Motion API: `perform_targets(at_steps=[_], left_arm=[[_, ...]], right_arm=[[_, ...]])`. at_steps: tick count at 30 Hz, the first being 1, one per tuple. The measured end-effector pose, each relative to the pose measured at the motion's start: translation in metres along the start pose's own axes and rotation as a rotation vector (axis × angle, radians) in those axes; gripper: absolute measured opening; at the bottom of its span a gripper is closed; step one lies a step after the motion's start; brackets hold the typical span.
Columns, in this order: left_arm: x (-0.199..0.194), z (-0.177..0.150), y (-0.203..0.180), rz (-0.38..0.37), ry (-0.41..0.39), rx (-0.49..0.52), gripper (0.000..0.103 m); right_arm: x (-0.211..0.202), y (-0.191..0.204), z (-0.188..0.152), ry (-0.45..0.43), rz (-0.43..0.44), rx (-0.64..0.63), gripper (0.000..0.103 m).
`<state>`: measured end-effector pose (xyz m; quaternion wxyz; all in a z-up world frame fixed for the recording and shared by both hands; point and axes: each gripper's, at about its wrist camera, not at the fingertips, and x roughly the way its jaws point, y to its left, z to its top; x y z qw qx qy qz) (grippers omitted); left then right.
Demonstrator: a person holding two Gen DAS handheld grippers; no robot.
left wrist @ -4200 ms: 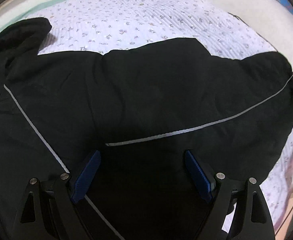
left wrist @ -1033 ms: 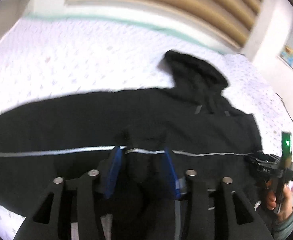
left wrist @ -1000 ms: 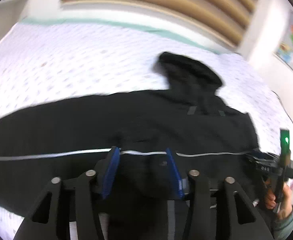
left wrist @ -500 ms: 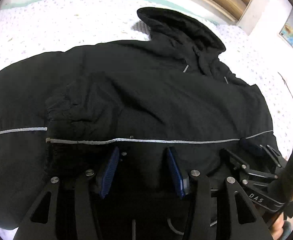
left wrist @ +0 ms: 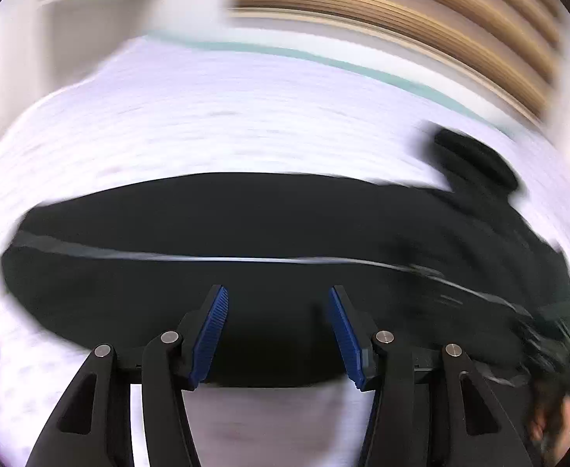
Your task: Fold large clothes
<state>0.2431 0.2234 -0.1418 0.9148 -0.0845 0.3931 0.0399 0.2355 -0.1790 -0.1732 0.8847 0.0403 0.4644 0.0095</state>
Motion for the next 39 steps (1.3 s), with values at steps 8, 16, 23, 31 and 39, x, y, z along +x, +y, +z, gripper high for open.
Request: perform_targets(at_steps=[8,16,23,31,39], left_arm=[[-0.021,-0.023,0.201,0.184,-0.125,-0.616,0.055],[0.015,-0.033,0.255,-0.068,-0.125,-0.796,0.059],[0.029,-0.026,0.252,-0.052,-0.156,-0.766,0.021],[-0.026,0.008,0.179,-0.123,-0.312,-0.477,0.016],[-0.063,0.041,0.014,-0.275,-0.308,-0.079,0.016]], right_arm=[[0.000,0.002,0.001,-0.002,-0.003,-0.004,0.089],[-0.001,0.002,0.001,-0.003,-0.004,-0.004,0.090],[0.000,0.003,0.001,-0.004,-0.002,-0.006,0.091],[0.001,0.004,0.001,-0.008,0.009,-0.010,0.095],[0.000,0.004,0.001,-0.009,0.010,-0.011,0.096]])
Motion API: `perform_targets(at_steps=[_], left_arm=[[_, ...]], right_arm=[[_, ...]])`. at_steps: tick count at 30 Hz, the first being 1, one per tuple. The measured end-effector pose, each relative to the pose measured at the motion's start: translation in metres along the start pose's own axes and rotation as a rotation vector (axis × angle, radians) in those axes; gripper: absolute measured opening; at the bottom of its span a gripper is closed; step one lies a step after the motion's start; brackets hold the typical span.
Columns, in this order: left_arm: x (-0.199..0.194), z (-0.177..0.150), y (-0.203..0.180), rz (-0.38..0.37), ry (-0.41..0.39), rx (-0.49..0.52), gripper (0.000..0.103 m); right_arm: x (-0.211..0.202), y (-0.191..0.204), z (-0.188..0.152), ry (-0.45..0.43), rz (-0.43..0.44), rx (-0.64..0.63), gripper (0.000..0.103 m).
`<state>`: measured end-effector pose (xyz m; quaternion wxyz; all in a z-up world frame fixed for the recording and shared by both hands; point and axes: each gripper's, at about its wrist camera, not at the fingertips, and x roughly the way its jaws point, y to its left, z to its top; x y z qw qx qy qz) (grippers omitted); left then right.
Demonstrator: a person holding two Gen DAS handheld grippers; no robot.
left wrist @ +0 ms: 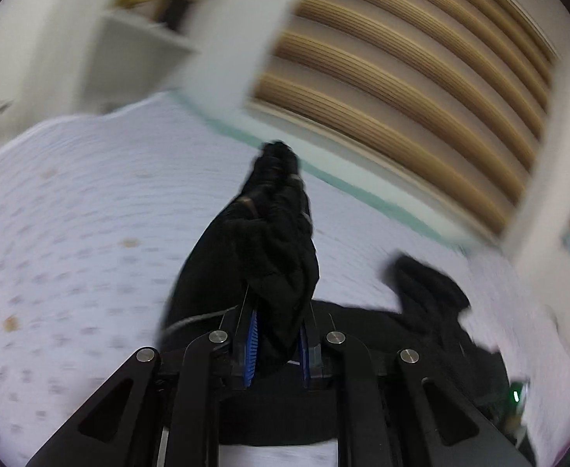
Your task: Fold large clothes
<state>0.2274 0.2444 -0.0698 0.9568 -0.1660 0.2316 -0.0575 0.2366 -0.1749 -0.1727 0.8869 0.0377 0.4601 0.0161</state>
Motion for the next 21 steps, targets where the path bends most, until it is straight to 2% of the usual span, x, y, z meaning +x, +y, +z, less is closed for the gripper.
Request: perform_targets(at_steps=[3,7,10,13,16,18,21], left_arm=[[0.018,-0.007,-0.071,-0.053,0.041,0.148,0.016],[0.044,-0.026,-0.135,-0.166,0.138,0.212,0.016],[0.077,-0.057,-0.175,-0.221,0.254,0.283,0.016],[0.110,-0.096,-0.195,-0.232,0.379,0.330,0.016],[0.129,-0.127,-0.203,-0.212,0.458,0.384,0.018],[0.138,-0.134,-0.198,-0.220,0.479,0.381,0.019],[0.135,-0.130,-0.190,-0.274,0.497,0.328,0.030]], right_arm=[[0.000,0.001,0.000,0.001,-0.003,-0.004,0.096],[0.000,0.000,0.000,-0.001,0.001,-0.001,0.096],[0.000,0.000,0.000,-0.003,0.004,0.000,0.096],[0.000,0.000,0.000,-0.004,0.007,0.002,0.096],[-0.001,0.000,-0.001,-0.006,0.011,0.005,0.096],[0.000,0.000,-0.001,-0.005,0.012,0.004,0.097],[-0.001,0.001,-0.001,-0.002,0.008,0.003,0.097]])
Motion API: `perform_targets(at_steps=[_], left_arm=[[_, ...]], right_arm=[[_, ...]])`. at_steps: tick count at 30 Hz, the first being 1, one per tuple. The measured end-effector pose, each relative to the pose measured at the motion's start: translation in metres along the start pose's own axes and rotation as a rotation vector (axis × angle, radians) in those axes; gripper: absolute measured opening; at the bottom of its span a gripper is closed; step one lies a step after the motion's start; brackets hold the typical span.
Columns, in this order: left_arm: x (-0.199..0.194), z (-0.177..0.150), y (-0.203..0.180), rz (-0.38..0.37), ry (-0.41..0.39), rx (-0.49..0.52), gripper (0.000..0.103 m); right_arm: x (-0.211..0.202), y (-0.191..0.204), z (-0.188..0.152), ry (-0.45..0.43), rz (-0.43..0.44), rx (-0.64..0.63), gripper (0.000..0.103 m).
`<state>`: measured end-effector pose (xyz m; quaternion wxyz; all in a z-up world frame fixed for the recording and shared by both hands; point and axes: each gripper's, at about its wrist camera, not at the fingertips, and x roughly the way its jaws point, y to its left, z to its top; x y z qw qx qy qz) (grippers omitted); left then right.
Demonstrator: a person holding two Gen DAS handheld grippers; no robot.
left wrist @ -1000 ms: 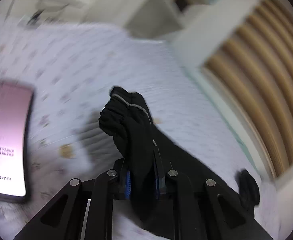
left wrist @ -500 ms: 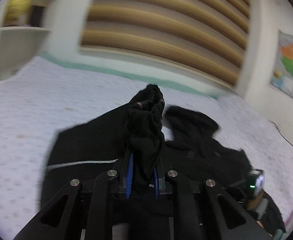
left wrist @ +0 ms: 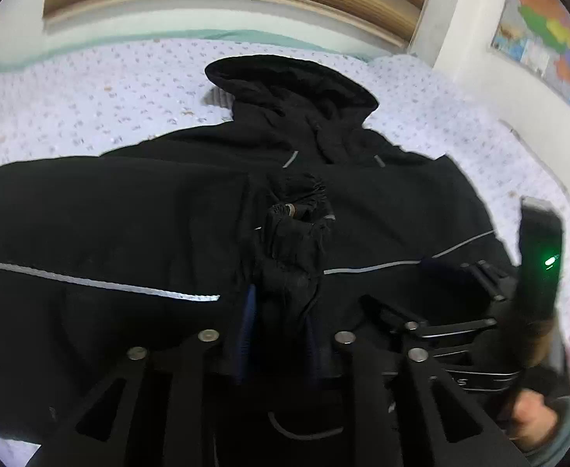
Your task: Fold large clothes
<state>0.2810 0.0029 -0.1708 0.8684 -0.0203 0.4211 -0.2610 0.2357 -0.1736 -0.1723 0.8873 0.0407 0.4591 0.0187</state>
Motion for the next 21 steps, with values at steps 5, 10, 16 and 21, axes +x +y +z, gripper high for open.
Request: perform_targets(at_steps=[5,10,16,21], left_arm=[[-0.024,-0.008,-0.005,-0.153,0.009,-0.025,0.056],[-0.051,-0.012,0.000,-0.188,0.006,-0.039,0.056],[-0.090,-0.020,0.022,-0.109,-0.069,-0.065,0.056],[-0.119,-0.026,0.052,-0.003,-0.107,-0.114,0.056]], right_arm=[[-0.012,0.000,0.008,0.062,0.034,0.029,0.097],[-0.041,0.001,0.026,0.051,0.265,0.164,0.097],[-0.020,0.035,0.050,0.124,0.383,0.228,0.093],[0.002,0.062,0.054,0.177,0.352,0.199,0.032]])
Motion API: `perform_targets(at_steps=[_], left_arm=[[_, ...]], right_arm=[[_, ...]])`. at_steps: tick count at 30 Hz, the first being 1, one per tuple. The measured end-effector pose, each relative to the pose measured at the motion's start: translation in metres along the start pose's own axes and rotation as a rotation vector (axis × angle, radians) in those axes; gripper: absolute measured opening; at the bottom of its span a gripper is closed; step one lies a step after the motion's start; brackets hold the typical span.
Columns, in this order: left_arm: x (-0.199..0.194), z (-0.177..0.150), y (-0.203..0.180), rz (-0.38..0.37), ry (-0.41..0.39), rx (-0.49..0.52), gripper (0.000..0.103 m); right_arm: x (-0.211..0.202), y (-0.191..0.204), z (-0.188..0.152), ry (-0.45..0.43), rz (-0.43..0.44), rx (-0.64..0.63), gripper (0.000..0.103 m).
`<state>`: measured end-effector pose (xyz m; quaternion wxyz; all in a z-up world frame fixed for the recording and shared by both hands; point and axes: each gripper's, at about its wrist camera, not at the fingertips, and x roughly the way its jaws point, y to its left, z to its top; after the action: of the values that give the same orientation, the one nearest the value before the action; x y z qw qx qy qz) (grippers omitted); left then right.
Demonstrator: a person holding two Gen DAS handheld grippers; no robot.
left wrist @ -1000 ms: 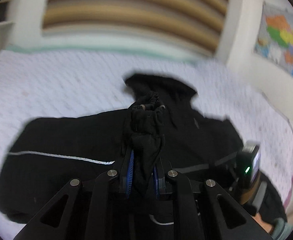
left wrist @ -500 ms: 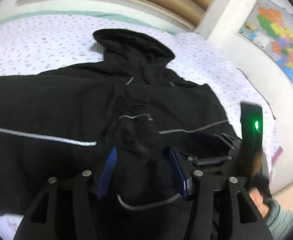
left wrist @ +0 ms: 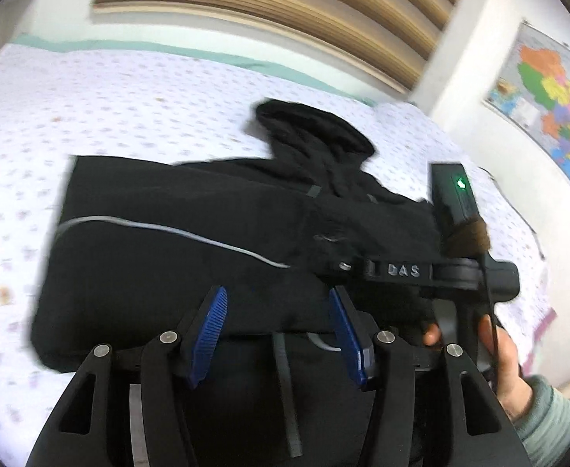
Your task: Fold large clothes
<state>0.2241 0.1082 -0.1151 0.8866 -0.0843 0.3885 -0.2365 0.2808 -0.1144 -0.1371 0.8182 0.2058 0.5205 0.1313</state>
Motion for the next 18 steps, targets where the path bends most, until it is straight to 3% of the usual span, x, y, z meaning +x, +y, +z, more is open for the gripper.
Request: perform_targets(at_steps=[4,8,13,18], left_arm=[[-0.024,0.008,0.016,0.122,-0.075,-0.011,0.056],[-0.032,0.024,0.017,0.130,-0.102,-0.039,0.056],[-0.012,0.039,-0.004,0.095,-0.099,-0.032,0.056],[0.040,0.045,-0.035,0.052,0.016,0.012,0.056]], right_arm=[[-0.049,0.029,0.000,-0.161,-0.094,-0.137,0.029],[-0.116,0.025,0.008,-0.280,-0.172,-0.208,0.029],[-0.179,-0.022,0.010,-0.364,-0.329,-0.201,0.028],[-0.205,-0.088,0.015,-0.350,-0.442,-0.156,0.028]])
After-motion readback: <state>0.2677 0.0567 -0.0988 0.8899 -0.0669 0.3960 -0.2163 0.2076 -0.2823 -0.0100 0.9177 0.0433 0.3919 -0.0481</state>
